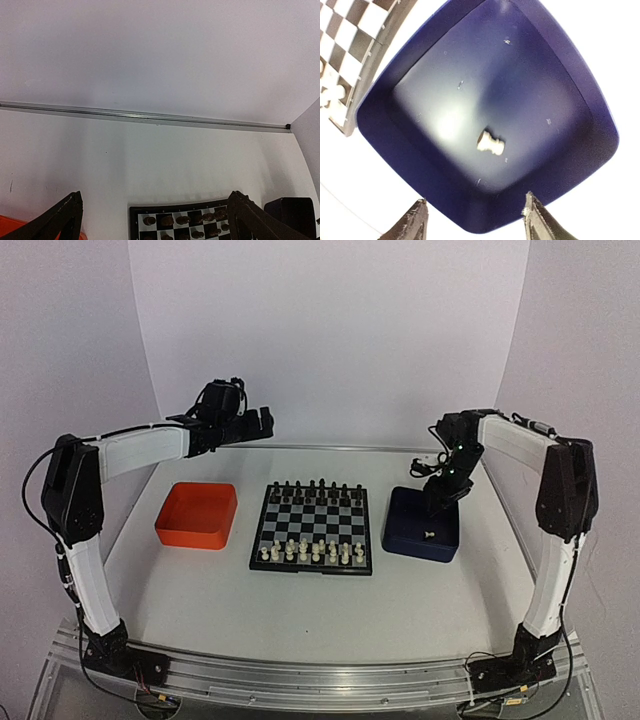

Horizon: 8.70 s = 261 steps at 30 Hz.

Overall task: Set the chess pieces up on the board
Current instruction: Pick up the chess piece from the storage box, then place the chess piece on the chessboard.

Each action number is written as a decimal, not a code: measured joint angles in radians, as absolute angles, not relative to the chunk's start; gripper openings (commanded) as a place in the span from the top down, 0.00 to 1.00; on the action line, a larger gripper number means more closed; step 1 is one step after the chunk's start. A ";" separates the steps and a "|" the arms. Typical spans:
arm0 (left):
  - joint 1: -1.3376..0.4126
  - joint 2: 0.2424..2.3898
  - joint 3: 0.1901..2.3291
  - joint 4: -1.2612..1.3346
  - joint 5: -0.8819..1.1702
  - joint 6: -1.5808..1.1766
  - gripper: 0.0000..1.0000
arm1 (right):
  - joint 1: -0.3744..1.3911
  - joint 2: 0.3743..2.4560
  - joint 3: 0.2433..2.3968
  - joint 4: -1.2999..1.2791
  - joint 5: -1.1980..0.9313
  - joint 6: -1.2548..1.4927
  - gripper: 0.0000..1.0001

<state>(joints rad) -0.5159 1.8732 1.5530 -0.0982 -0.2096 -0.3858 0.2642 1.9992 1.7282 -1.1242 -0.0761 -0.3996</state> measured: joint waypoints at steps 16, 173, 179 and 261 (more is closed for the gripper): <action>-0.516 1.921 1.604 -0.134 -0.193 -0.348 0.00 | 0.264 2.185 1.699 -1.085 -0.079 -0.735 0.34; -0.783 1.715 1.509 -0.323 0.052 -0.443 1.00 | 0.630 1.398 1.123 -0.211 0.321 0.783 0.07; -0.605 1.785 1.605 -0.770 0.053 -0.475 1.00 | 0.625 1.345 1.091 -0.415 0.547 0.573 0.07; -0.661 2.280 1.937 -1.256 0.172 -0.388 0.96 | 0.622 1.228 0.959 -0.567 0.708 0.496 0.06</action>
